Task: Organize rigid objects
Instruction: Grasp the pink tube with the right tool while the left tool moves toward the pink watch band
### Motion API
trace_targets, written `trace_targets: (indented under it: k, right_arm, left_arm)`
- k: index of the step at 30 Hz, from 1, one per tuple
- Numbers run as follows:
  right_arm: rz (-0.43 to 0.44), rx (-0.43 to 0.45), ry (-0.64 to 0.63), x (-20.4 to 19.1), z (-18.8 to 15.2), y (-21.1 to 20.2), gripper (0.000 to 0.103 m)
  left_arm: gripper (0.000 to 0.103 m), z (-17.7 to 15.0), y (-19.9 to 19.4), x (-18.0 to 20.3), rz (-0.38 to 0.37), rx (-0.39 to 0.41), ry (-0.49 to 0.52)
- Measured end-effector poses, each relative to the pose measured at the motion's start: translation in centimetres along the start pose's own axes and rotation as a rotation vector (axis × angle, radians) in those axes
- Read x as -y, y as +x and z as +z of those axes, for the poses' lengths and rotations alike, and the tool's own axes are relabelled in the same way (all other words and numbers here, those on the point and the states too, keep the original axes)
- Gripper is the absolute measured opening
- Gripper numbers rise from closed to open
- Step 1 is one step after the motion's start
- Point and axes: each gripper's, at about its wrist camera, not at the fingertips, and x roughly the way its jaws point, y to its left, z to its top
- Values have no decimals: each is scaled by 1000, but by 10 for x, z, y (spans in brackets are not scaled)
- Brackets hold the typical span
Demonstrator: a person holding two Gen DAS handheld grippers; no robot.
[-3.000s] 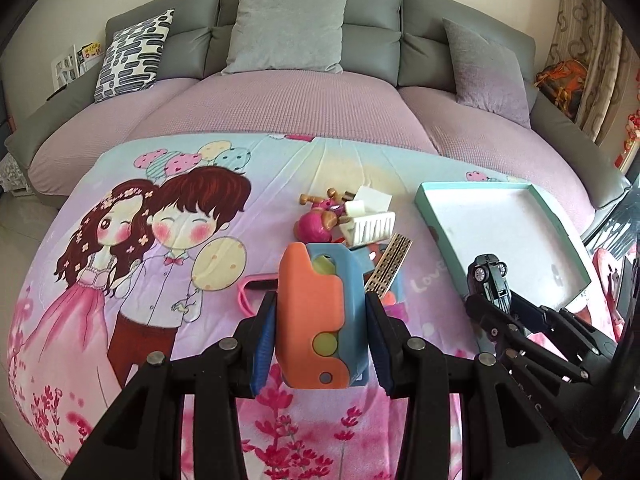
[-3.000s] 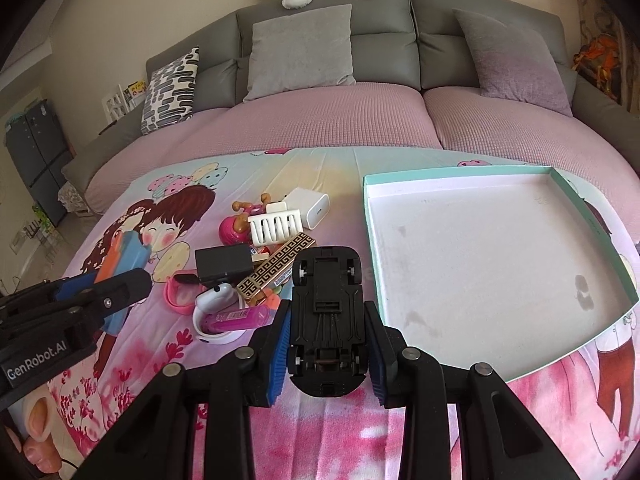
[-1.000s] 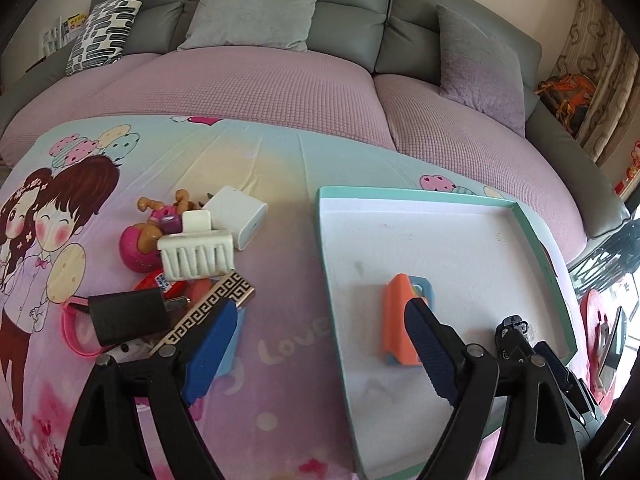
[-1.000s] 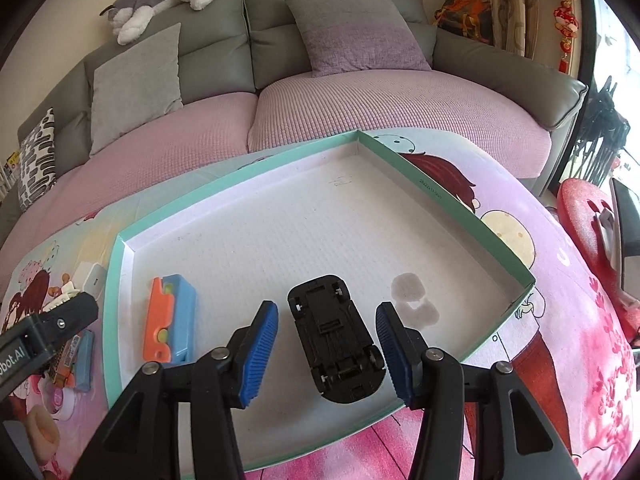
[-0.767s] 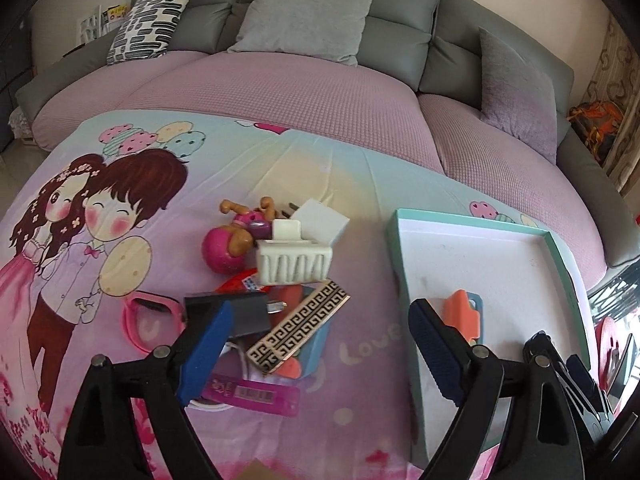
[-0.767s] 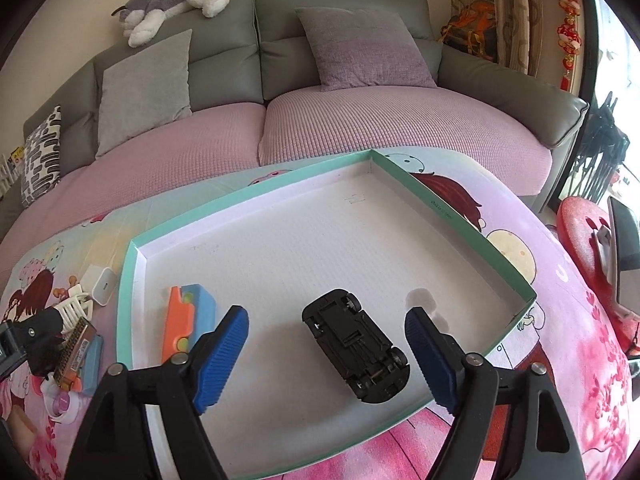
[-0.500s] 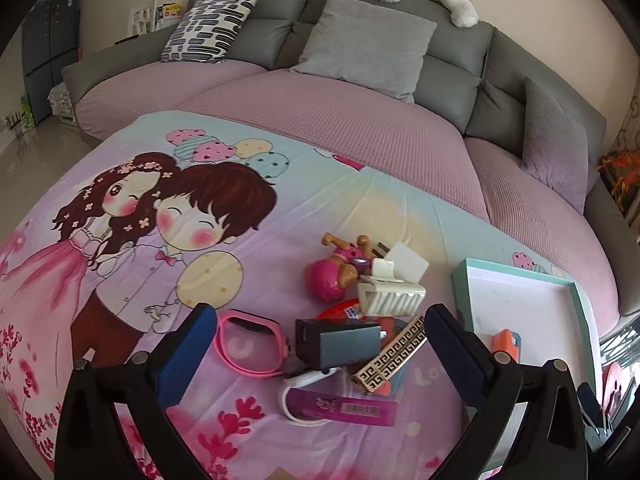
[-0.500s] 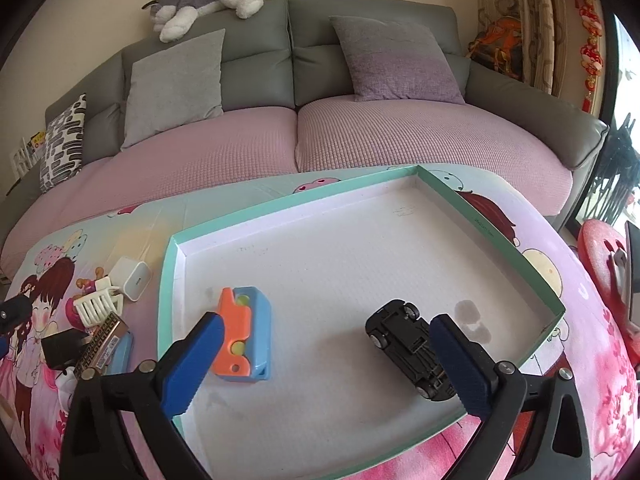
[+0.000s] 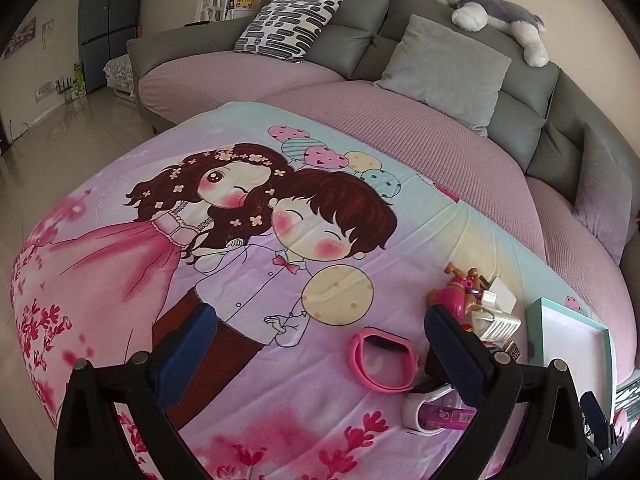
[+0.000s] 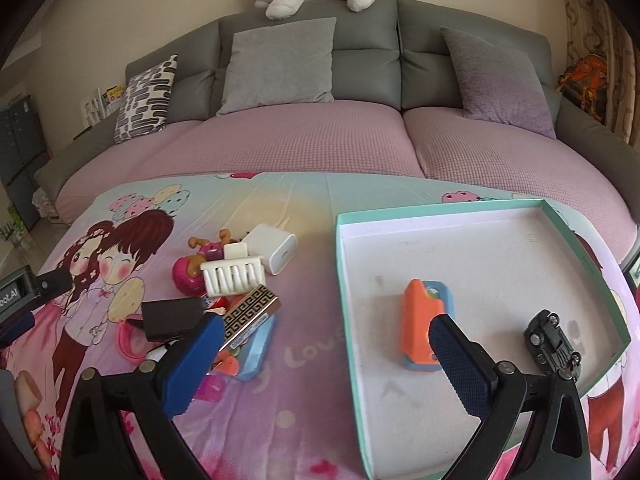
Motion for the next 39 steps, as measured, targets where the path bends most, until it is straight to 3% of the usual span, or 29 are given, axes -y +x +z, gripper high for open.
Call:
trace_targets:
  k: [9, 16, 22, 25, 27, 31, 36, 39]
  right_arm:
    - [72, -74, -49, -30, -11, 9, 103]
    - [129, -128, -59, -45, -22, 18, 103]
    - [178, -158, -28, -48, -28, 22, 96]
    - [184, -171, -9, -47, -30, 25, 92]
    - [193, -181, 12, -45, -30, 26, 82]
    - [228, -190, 59, -41, -31, 27, 74]
    - [266, -191, 71, -42, -31, 25, 56]
    - [282, -197, 75, -45, -32, 26, 52]
  left_arm:
    - [103, -6, 21, -22, 29, -85, -18]
    - [103, -14, 39, -16, 11, -154, 27]
    - [103, -19, 49, -9, 8, -191, 56]
    - [103, -20, 52, -7, 5, -200, 64]
    - [103, -21, 54, -5, 4, -206, 68]
    - [103, -22, 57, -5, 6, -215, 71]
    - [103, -22, 57, -6, 5, -218, 70]
    - [103, -22, 57, -6, 5, -219, 71]
